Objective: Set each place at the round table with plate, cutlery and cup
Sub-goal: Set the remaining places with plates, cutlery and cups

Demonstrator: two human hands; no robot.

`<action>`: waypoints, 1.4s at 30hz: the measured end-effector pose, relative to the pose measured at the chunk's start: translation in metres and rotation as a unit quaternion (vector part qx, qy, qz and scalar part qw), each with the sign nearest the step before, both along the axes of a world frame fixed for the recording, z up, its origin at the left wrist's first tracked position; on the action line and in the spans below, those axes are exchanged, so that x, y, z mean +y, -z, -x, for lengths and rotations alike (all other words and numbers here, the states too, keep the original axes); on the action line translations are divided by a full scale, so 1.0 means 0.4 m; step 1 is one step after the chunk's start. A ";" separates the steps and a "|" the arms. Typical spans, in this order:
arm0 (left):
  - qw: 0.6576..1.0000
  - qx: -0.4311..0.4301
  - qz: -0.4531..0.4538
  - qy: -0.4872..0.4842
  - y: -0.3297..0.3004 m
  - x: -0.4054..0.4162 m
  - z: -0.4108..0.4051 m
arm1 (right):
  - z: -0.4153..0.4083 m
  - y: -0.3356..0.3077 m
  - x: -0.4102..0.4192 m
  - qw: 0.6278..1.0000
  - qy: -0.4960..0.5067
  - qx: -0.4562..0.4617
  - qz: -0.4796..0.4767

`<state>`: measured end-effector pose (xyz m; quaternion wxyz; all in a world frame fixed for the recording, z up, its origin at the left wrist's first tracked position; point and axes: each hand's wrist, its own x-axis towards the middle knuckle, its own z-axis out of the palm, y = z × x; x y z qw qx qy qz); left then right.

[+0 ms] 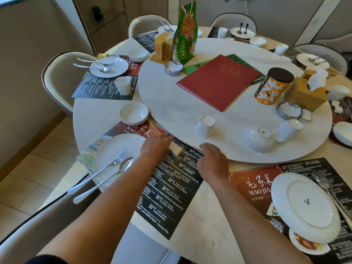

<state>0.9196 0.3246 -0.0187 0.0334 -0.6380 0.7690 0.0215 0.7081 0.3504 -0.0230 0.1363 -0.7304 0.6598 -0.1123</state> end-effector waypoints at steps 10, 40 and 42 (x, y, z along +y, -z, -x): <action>0.993 0.098 0.026 -0.066 0.017 0.147 0.087 | -0.010 -0.075 -0.204 0.998 0.060 0.026 0.026; 0.986 0.083 -0.103 -0.100 0.022 0.296 0.097 | -0.038 -0.017 0.103 0.939 0.140 -0.311 -0.048; 0.986 0.082 -0.102 -0.100 0.022 0.293 0.094 | -0.050 -0.007 0.093 0.944 0.136 -0.299 -0.037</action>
